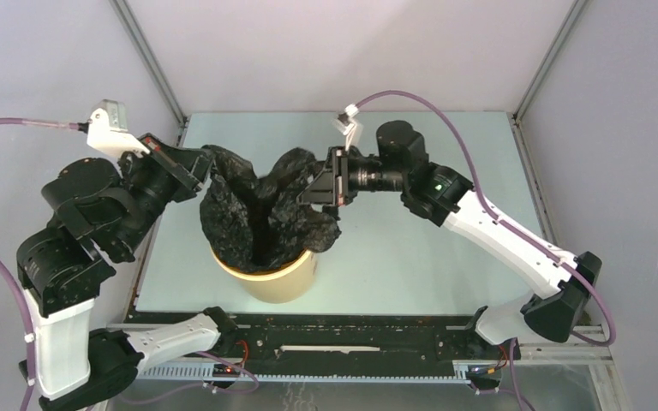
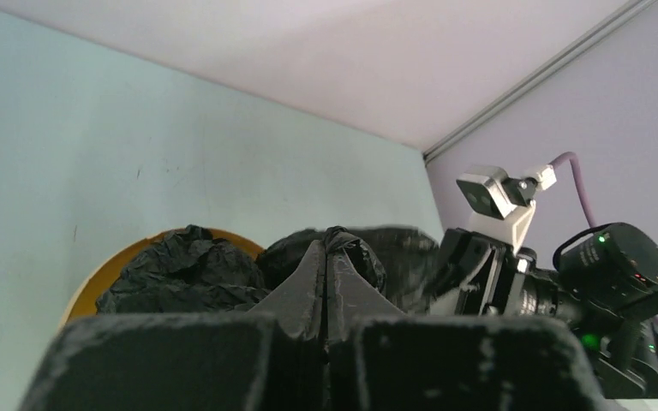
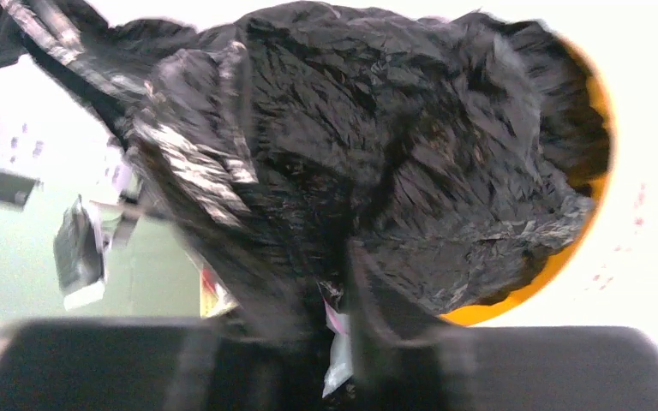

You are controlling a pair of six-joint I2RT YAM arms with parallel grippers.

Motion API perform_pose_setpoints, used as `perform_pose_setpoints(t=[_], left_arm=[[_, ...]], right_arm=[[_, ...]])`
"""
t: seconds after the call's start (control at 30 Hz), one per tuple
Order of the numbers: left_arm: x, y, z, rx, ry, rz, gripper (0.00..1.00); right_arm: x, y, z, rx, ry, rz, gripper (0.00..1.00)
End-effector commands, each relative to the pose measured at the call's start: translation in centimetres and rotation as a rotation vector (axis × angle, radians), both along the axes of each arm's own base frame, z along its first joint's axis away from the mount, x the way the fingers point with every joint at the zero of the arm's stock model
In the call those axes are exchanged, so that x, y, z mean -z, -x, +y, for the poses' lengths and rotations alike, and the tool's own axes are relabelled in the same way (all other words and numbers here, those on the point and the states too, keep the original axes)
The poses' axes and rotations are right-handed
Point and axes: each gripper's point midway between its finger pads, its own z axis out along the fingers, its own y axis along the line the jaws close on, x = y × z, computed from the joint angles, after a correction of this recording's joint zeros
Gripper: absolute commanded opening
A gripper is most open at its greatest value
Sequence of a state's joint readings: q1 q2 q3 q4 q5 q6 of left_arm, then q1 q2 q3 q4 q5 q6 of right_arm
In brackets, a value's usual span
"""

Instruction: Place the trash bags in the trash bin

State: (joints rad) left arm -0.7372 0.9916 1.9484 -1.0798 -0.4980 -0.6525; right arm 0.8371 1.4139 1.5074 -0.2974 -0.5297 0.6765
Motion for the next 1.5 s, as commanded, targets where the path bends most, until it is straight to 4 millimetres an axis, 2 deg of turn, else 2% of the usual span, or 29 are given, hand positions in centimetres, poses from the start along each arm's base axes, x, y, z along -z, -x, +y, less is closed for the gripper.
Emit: perform_pose_setpoints(t=[0.0,0.03,0.13,0.23,0.3,0.4,0.5,0.6,0.67,0.83,0.97,1.03,1.13,1.33,1.47], left_arm=[[1.4,-0.1,-0.6,0.011,0.005,0.052,0.0],[1.4,-0.2,-0.8,0.019,0.002,0.054,0.0],[1.5,0.0,-0.5,0.011,0.0,0.054,0.0],[2.7,0.1,0.6,-0.034,-0.029,0.08,0.0],[4.0,0.2,1.0,-0.056,-0.055,0.119,0.0],[5.8,0.2,0.4,-0.037,-0.083,0.184,0.0],[7.9,-0.3,0.7,-0.081,-0.127,0.251,0.0],[10.1,-1.5,1.8,-0.152,-0.199,0.286,0.0],[12.2,-2.2,2.9,-0.193,-0.209,0.345,0.0],[14.5,-2.3,4.6,-0.204,-0.228,0.394,0.0],[17.0,-1.5,6.2,-0.254,-0.279,0.486,0.0],[17.9,-1.3,7.0,-0.286,-0.305,0.51,0.0],[19.6,-1.4,7.6,-0.312,-0.345,0.548,0.0],[21.9,-2.2,7.1,-0.289,-0.361,0.577,0.0],[23.3,-2.7,6.3,-0.249,-0.353,0.579,0.0]], right_arm=[[-2.9,5.9,0.6,-0.209,-0.038,0.098,0.05],[-2.3,5.5,0.4,-0.186,0.006,0.138,0.01],[-0.4,4.7,-0.2,-0.2,0.058,0.291,0.0],[1.5,4.2,0.1,-0.227,0.061,0.483,0.0],[1.5,4.4,0.3,-0.238,0.059,0.49,0.0],[1.6,4.1,0.0,-0.208,0.067,0.498,0.0],[2.7,2.8,0.8,-0.204,0.055,0.53,0.0],[4.6,1.2,2.4,-0.187,0.1,0.53,0.11],[5.6,0.6,2.5,-0.171,0.166,0.501,0.2],[5.6,1.2,-0.5,-0.145,0.238,0.388,0.58],[5.7,1.2,-2.5,-0.113,0.248,0.375,0.71],[5.9,1.3,-3.2,-0.096,0.26,0.357,0.74],[7.3,1.2,-3.3,-0.069,0.278,0.373,0.75],[8.5,-0.5,-1.9,-0.022,0.27,0.345,0.75],[10.0,-1.5,-0.7,-0.014,0.309,0.344,0.69]])
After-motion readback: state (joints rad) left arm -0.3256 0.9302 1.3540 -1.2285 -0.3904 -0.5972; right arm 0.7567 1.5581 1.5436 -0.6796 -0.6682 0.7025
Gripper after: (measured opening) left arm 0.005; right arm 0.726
